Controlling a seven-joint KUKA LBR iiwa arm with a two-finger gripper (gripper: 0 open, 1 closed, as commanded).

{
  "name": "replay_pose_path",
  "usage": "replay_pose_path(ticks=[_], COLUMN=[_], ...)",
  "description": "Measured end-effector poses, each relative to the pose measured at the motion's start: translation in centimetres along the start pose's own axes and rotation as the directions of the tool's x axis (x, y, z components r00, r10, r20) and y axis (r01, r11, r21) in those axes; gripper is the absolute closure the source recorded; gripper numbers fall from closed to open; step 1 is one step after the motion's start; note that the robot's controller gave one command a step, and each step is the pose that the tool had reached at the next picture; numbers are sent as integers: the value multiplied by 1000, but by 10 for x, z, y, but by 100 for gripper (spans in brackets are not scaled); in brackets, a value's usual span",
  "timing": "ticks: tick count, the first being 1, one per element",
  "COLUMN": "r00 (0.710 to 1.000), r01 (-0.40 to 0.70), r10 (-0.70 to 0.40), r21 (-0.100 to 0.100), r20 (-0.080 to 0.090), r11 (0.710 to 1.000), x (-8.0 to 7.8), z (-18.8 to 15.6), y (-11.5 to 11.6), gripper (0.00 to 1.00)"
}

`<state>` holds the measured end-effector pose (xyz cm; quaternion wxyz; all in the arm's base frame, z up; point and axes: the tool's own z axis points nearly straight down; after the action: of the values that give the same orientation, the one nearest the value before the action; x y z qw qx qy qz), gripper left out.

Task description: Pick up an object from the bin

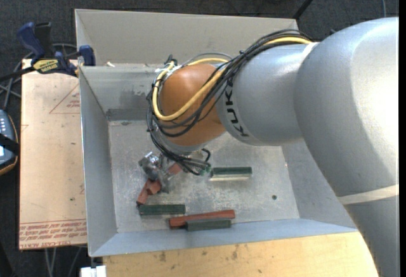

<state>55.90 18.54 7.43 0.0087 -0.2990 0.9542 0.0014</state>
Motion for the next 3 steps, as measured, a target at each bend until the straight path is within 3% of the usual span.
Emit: replay_pose_path(ticks=[2,3], r00=[1000,1000], r01=[4,3], r10=[-4,-3], r21=[0,-3], r20=[-2,-13], r11=[1000,1000], x=[0,2], z=[-1,-6], y=[0,1], gripper=[100,100])
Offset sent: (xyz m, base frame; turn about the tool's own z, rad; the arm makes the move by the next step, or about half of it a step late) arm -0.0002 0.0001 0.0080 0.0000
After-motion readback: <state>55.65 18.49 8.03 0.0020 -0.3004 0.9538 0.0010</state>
